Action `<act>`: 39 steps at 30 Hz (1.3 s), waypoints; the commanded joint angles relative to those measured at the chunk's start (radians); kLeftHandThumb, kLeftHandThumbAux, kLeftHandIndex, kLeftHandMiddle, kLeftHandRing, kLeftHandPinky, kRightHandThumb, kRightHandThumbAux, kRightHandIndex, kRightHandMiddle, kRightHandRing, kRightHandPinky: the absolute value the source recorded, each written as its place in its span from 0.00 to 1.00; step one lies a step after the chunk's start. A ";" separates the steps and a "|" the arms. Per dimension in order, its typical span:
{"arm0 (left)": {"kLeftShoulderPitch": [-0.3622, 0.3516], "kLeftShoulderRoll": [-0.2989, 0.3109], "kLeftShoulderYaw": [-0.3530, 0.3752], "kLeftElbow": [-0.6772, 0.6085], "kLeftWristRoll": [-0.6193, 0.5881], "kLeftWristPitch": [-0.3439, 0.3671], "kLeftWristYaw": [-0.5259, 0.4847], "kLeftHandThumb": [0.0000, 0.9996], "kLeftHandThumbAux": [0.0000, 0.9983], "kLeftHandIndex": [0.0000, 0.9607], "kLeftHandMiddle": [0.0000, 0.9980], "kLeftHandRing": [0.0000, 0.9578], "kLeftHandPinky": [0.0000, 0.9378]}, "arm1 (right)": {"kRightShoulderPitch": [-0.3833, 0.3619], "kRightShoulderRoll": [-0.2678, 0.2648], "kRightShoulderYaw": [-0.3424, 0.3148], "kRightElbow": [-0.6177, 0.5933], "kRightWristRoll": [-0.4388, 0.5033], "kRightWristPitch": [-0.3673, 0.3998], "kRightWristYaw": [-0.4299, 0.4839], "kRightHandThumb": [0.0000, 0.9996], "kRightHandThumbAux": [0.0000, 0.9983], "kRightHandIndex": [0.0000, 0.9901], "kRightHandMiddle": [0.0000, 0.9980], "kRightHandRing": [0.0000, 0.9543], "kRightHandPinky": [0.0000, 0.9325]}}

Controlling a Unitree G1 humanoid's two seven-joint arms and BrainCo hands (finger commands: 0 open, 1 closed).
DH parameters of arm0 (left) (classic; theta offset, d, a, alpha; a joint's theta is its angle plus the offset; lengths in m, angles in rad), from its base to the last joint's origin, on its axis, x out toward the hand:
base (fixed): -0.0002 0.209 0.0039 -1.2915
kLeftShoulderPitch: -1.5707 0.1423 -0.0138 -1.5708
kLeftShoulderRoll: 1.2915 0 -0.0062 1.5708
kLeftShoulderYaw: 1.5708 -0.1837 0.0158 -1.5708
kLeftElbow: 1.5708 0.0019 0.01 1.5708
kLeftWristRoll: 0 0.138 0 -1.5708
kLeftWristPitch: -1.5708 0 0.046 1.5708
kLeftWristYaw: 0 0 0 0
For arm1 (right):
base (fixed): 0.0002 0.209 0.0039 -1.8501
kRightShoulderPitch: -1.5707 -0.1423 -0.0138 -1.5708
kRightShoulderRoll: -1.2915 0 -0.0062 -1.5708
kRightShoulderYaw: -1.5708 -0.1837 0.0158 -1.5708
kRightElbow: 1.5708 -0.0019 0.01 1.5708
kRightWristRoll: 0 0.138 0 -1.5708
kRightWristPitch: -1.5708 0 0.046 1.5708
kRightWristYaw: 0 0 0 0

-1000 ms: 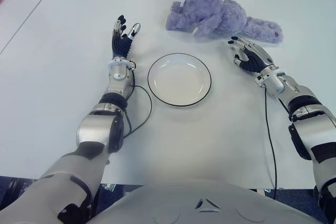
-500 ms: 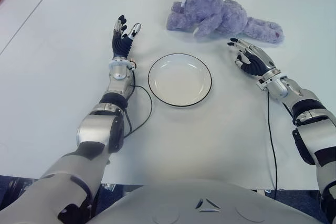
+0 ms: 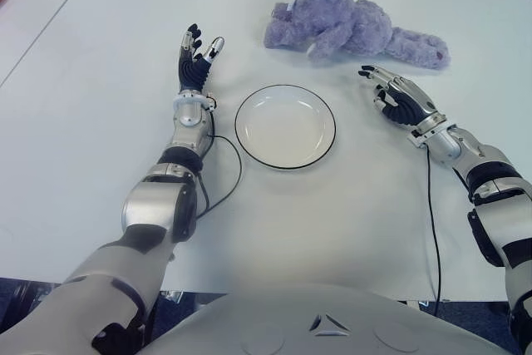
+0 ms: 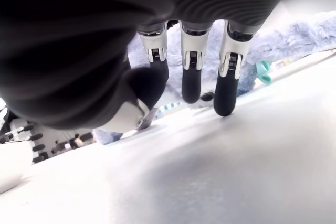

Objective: Put the doll into the plate.

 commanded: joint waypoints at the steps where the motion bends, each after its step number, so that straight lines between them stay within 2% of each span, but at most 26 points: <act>1: 0.278 -0.109 -0.014 0.162 0.021 0.087 -0.020 0.00 0.49 0.08 0.10 0.09 0.08 | 0.145 0.038 0.064 0.053 -0.042 -0.001 0.112 0.97 0.71 0.03 0.00 0.16 0.36; 3: 0.278 -0.109 -0.014 0.162 0.021 0.087 -0.019 0.00 0.49 0.08 0.10 0.09 0.09 | 0.127 0.037 0.057 0.053 -0.033 0.000 0.123 0.98 0.72 0.03 0.00 0.17 0.37; 4: 0.278 -0.110 -0.013 0.162 0.021 0.087 -0.019 0.00 0.49 0.08 0.10 0.09 0.09 | 0.084 0.026 0.033 0.053 -0.012 0.004 0.117 0.98 0.72 0.04 0.00 0.17 0.38; 7: 0.279 -0.110 -0.011 0.162 0.018 0.089 -0.021 0.00 0.50 0.08 0.10 0.09 0.08 | -0.016 0.006 -0.029 0.054 0.045 0.014 0.098 0.88 0.70 0.06 0.00 0.16 0.37; 9: 0.278 -0.109 -0.009 0.162 0.017 0.092 -0.023 0.00 0.50 0.08 0.10 0.09 0.08 | -0.034 -0.003 -0.049 0.037 0.050 0.008 0.029 0.84 0.69 0.07 0.00 0.16 0.36; 13: 0.277 -0.106 -0.008 0.163 0.016 0.095 -0.025 0.00 0.50 0.08 0.10 0.09 0.08 | -0.031 -0.010 -0.074 0.019 0.023 0.010 -0.162 0.73 0.66 0.09 0.00 0.15 0.35; 14: 0.277 -0.105 -0.008 0.164 0.017 0.097 -0.025 0.00 0.50 0.09 0.10 0.09 0.08 | -0.041 -0.011 -0.076 0.006 -0.005 0.023 -0.270 0.71 0.66 0.09 0.00 0.15 0.35; 16: 0.276 -0.104 -0.009 0.164 0.018 0.099 -0.025 0.00 0.50 0.09 0.10 0.09 0.08 | -0.061 -0.013 -0.077 -0.011 -0.048 0.043 -0.421 0.65 0.64 0.09 0.00 0.14 0.32; 19: 0.275 -0.103 -0.008 0.165 0.019 0.101 -0.024 0.00 0.50 0.09 0.10 0.09 0.08 | -0.112 -0.013 -0.068 -0.029 -0.101 0.083 -0.578 0.57 0.63 0.06 0.00 0.11 0.25; 21: 0.274 -0.103 -0.007 0.165 0.018 0.101 -0.023 0.00 0.51 0.09 0.10 0.09 0.08 | -0.141 -0.009 -0.059 -0.034 -0.130 0.108 -0.660 0.49 0.63 0.03 0.00 0.07 0.18; 26: 0.270 -0.103 -0.008 0.165 0.019 0.106 -0.021 0.00 0.51 0.08 0.10 0.09 0.08 | -0.197 -0.001 -0.028 -0.022 -0.191 0.177 -0.799 0.40 0.63 0.00 0.00 0.03 0.09; 29: 0.269 -0.104 -0.010 0.165 0.021 0.105 -0.018 0.00 0.51 0.08 0.10 0.09 0.08 | -0.239 0.000 -0.012 0.013 -0.215 0.225 -0.853 0.34 0.61 0.00 0.00 0.01 0.05; 32: 0.268 -0.106 -0.011 0.165 0.021 0.105 -0.017 0.00 0.50 0.08 0.10 0.09 0.08 | -0.261 -0.001 -0.001 0.039 -0.224 0.241 -0.870 0.31 0.60 0.00 0.00 0.00 0.04; 39: 0.267 -0.109 -0.012 0.163 0.022 0.098 -0.013 0.00 0.50 0.08 0.09 0.09 0.08 | -0.294 0.003 0.017 0.090 -0.223 0.281 -0.850 0.26 0.57 0.00 0.00 0.00 0.01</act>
